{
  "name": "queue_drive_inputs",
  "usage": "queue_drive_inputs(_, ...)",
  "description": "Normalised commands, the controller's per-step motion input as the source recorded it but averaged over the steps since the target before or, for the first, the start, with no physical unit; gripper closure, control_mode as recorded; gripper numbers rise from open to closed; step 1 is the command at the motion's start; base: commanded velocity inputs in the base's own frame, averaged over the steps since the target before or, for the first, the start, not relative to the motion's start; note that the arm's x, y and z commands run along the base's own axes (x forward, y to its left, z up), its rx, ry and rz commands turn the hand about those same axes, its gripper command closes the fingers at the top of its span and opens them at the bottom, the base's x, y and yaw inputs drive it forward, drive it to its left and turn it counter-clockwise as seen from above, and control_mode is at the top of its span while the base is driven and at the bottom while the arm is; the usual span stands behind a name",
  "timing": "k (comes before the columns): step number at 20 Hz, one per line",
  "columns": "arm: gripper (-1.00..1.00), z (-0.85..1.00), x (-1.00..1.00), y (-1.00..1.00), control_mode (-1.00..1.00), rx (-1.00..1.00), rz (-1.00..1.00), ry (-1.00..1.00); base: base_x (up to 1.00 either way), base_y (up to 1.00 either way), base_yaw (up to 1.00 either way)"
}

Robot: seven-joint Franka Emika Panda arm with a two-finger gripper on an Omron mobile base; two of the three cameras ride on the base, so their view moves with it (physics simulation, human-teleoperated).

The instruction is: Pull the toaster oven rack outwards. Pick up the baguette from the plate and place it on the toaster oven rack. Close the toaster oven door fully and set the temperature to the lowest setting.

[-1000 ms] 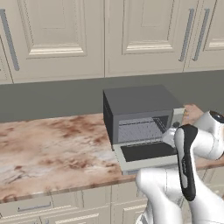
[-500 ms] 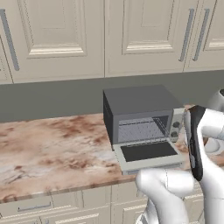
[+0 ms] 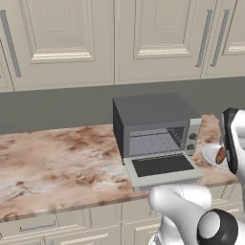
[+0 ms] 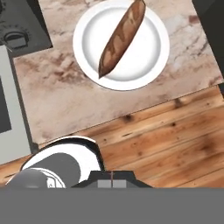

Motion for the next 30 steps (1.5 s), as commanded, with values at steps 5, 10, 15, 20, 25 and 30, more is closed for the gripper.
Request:
queue_drive_inputs(5,1.0,-0.24,0.03,-0.63,-1.0,0.07,-0.04,-0.06,0.0,0.0,0.0)
queue_drive_inputs(10,-1.0,-0.34,0.27,-0.17,-1.0,0.0,-0.11,-0.03,0.0,0.0,0.0)
queue_drive_inputs(15,-1.0,-0.09,0.4,0.0,-1.0,0.0,-0.05,-0.01,0.0,0.0,0.0)
queue_drive_inputs(20,-1.0,-0.11,0.53,-0.05,-1.0,0.0,-0.03,0.02,0.0,0.0,0.0)
queue_drive_inputs(25,-1.0,-0.25,0.43,-0.11,-1.0,0.0,0.0,0.02,0.0,0.0,0.0)
queue_drive_inputs(30,-1.0,-0.23,0.33,-0.18,-1.0,0.0,0.0,0.02,0.0,0.0,0.0)
